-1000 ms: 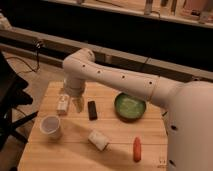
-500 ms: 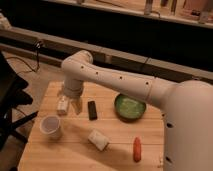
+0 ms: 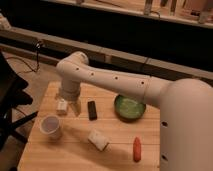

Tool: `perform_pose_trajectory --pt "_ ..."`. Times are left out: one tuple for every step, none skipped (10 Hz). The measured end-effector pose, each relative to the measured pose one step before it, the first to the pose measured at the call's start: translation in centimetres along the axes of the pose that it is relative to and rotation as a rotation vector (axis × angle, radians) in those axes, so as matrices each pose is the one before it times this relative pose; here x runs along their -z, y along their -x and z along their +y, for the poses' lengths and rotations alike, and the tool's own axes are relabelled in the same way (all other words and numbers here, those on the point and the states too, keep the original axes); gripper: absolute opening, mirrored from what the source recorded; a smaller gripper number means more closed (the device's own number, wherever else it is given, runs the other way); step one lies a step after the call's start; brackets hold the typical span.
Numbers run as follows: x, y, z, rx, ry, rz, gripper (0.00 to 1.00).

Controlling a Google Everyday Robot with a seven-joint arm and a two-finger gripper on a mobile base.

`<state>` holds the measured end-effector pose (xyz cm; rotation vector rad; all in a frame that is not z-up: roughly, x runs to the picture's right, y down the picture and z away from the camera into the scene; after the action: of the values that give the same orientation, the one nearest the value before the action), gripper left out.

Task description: Pick up the ceramic cup

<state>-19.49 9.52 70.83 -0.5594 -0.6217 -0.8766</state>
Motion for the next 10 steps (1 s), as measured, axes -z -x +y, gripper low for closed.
perform_pose_trajectory --pt "-0.412 0.616 0.064 0.04679 0.01731 -0.00141 0.80" --pt "-0.756 0.343 0.062 0.02830 0.01850 -0.00178 0.80" --pt "-0.612 0.547 -0.225 0.02702 0.00810 -0.00385 0.80" --pt "-0.612 0.267 0.082 0.02082 0.00693 -0.00229 0.80" --pt "-0.708 0.331 0.171 0.01842 0.00452 -0.00074 0.80" --pt "-0.532 0.371 0.059 0.01316 0.00317 0.00017 0.80" --pt "-0.594 0.509 0.049 0.01514 0.00319 -0.00074 0.80" --pt "-0.618 0.420 0.198 0.01196 0.00388 -0.00183 0.80" --pt "-0.574 0.300 0.168 0.00728 0.00271 -0.00424 0.80" --pt "-0.393 0.169 0.045 0.00297 0.00078 -0.00496 0.80"
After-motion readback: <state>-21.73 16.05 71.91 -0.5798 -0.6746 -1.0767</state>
